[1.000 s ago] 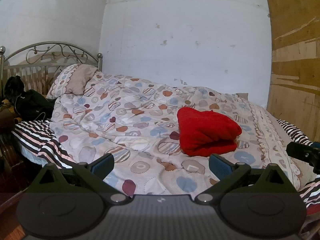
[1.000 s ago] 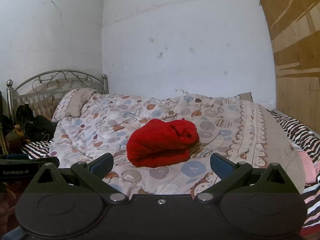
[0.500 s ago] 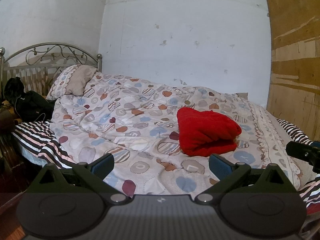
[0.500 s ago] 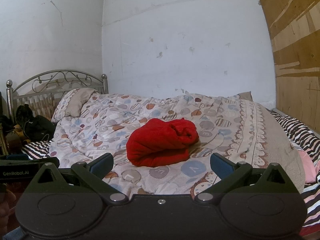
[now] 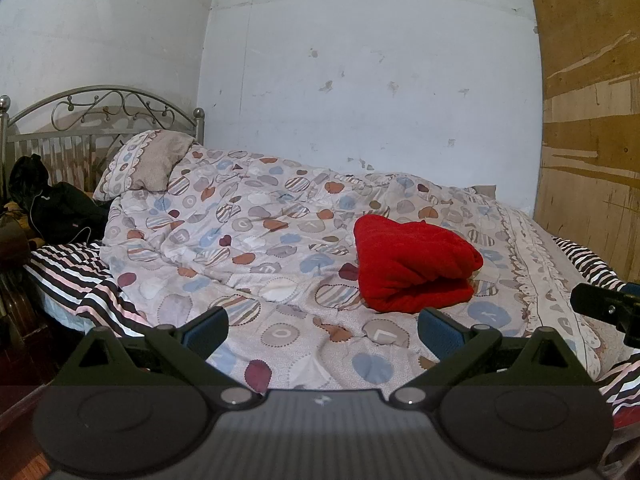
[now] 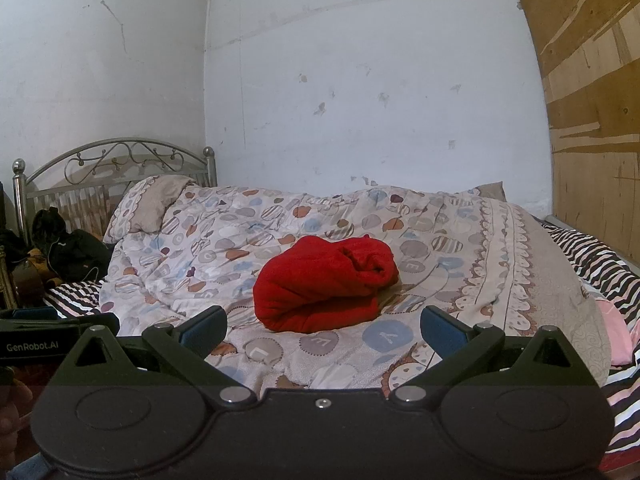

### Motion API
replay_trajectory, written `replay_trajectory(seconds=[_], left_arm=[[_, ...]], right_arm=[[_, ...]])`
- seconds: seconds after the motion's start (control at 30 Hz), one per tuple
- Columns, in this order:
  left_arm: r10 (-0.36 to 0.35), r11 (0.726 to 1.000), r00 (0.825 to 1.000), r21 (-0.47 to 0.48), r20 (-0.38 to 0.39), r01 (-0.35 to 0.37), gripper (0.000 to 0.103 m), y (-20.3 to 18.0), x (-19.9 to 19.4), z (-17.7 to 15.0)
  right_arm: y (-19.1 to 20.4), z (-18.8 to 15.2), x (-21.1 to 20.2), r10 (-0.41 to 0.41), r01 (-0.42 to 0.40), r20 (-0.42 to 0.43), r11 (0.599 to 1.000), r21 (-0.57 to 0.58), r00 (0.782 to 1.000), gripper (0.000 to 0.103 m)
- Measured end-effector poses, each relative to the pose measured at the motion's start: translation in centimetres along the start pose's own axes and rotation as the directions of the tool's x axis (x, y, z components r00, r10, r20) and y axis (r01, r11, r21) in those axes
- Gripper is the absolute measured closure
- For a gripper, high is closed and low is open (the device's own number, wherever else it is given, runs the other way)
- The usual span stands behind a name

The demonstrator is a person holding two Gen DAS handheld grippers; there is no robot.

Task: Fold small clothes

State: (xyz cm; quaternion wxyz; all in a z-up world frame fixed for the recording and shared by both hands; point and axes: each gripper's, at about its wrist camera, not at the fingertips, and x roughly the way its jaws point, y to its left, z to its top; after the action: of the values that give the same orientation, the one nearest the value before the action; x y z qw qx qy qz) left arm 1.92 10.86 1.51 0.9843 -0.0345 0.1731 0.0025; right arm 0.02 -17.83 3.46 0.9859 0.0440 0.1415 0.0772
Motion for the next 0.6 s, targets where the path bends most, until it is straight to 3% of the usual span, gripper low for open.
replay_trajectory(seconds=[0.6], left_arm=[[0.0,1.0,1.0,0.002,0.0,0.0,0.0,0.0,-0.03,-0.06]], right_arm=[[-0.02,-0.01,0.04,0.001,-0.001,-0.005,1.0,0.003,1.0,0.0]])
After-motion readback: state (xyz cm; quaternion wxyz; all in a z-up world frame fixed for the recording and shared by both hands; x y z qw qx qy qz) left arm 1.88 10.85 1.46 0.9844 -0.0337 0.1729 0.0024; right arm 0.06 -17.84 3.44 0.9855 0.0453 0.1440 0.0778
